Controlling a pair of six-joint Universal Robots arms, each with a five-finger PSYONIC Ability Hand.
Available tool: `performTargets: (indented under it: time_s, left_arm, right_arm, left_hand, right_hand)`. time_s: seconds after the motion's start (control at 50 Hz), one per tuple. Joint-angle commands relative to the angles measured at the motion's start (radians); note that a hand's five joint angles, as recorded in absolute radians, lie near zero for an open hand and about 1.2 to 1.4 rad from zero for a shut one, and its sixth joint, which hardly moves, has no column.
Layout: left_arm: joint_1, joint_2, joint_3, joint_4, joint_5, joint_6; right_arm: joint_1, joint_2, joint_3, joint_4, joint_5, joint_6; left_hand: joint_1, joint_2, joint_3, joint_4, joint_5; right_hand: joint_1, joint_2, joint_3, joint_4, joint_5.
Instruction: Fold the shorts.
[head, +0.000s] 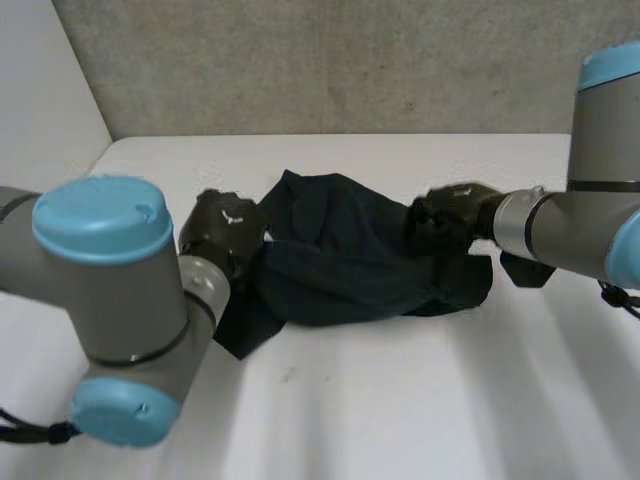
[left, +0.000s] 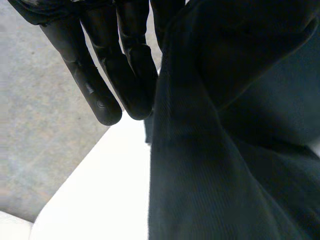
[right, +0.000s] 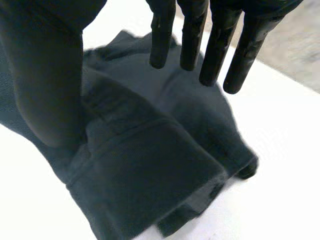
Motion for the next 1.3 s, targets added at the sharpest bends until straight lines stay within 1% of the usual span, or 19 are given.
performTargets:
  time_s: [0.02,0.08,0.1,0.16,0.18,0.2,0.24,0.26,0.32,0.34,0.46,0.48,0.62,0.8,0.88,1.02,1.3]
  left_arm:
    - [0.017,-0.059,0.131,-0.008,0.001,0.003]
    - [0.015,-0.079,0.172,-0.025,0.001,0.003]
    - [0.015,-0.094,0.195,-0.034,0.001,0.002]
    - [0.012,-0.117,0.229,-0.046,0.0,0.002]
    - [0.009,-0.132,0.25,-0.054,0.0,0.0]
    - [0.006,-0.139,0.261,-0.057,0.0,0.0]
    - [0.0,-0.151,0.28,-0.065,0.0,0.0]
    - [-0.003,-0.163,0.296,-0.071,0.0,0.0]
    - [-0.003,-0.175,0.316,-0.077,0.0,0.0]
    - [-0.003,-0.183,0.329,-0.078,0.0,0.0]
    - [-0.003,-0.203,0.362,-0.081,0.0,0.0]
    - [-0.003,-0.205,0.367,-0.081,0.0,0.0]
    - [-0.005,-0.215,0.402,-0.1,-0.002,-0.003]
    - [-0.003,-0.215,0.404,-0.144,-0.002,-0.05]
    - [-0.003,-0.214,0.395,-0.169,-0.002,-0.057]
    - [-0.002,-0.214,0.373,-0.193,-0.002,-0.058]
    - [0.003,-0.202,0.349,-0.197,-0.002,-0.06]
  right_arm:
    - [-0.006,-0.255,0.207,-0.161,0.025,0.13]
    - [-0.002,-0.344,0.307,-0.212,0.025,0.145]
    - [0.005,-0.414,0.385,-0.253,0.031,0.147]
    - [0.009,-0.522,0.51,-0.321,0.031,0.147]
    - [0.011,-0.576,0.589,-0.374,0.032,0.145]
    - [0.012,-0.596,0.629,-0.407,0.034,0.142]
    - [0.014,-0.625,0.704,-0.471,0.038,0.139]
    - [0.015,-0.645,0.782,-0.537,0.054,0.137]
    - [0.028,-0.674,0.886,-0.625,0.084,0.137]
    - [0.043,-0.682,0.948,-0.675,0.104,0.136]
    - [0.11,-0.662,1.076,-0.814,0.17,0.13]
    - [0.126,-0.638,1.096,-0.844,0.186,0.128]
    - [0.15,-0.533,1.13,-0.924,0.232,0.09]
    - [0.132,-0.415,1.122,-1.123,0.331,0.033]
    - [0.132,-0.389,1.113,-1.168,0.35,0.021]
    - [0.132,-0.389,1.09,-1.174,0.35,0.032]
    - [0.132,-0.4,1.038,-1.159,0.345,0.036]
  left_hand:
    - [0.251,0.2,0.204,0.197,0.257]
    - [0.251,0.2,0.204,0.197,0.257]
    - [0.251,0.2,0.204,0.197,0.257]
    - [0.251,0.2,0.204,0.197,0.257]
    - [0.251,0.2,0.204,0.197,0.257]
    - [0.251,0.2,0.204,0.197,0.257]
    - [0.251,0.2,0.204,0.197,0.257]
    - [0.251,0.2,0.204,0.197,0.257]
    - [0.251,0.2,0.204,0.197,0.257]
    - [0.251,0.2,0.204,0.197,0.257]
    - [0.251,0.2,0.204,0.197,0.257]
    - [0.251,0.2,0.204,0.197,0.257]
    - [0.251,0.2,0.204,0.197,0.257]
    - [0.251,0.2,0.204,0.197,0.257]
    - [0.251,0.2,0.204,0.197,0.257]
    - [0.251,0.2,0.204,0.197,0.257]
    - [0.251,0.2,0.204,0.197,0.257]
  right_hand:
    - [0.066,0.013,0.022,0.024,0.024]
    - [0.068,0.016,0.025,0.027,0.027]
    - [0.068,0.016,0.025,0.027,0.027]
    - [0.08,0.028,0.036,0.038,0.038]
    - [0.095,0.042,0.051,0.053,0.053]
    - [0.101,0.048,0.057,0.059,0.059]
    - [0.11,0.057,0.066,0.068,0.068]
    - [0.115,0.063,0.072,0.074,0.073]
    - [0.121,0.069,0.077,0.08,0.079]
    - [0.121,0.069,0.077,0.08,0.079]
    - [0.16,0.107,0.116,0.118,0.118]
    - [0.174,0.121,0.13,0.132,0.132]
    - [0.183,0.13,0.139,0.141,0.141]
    - [0.171,0.119,0.127,0.129,0.129]
    - [0.168,0.116,0.124,0.127,0.126]
    - [0.174,0.122,0.13,0.132,0.132]
    - [0.198,0.145,0.154,0.156,0.156]
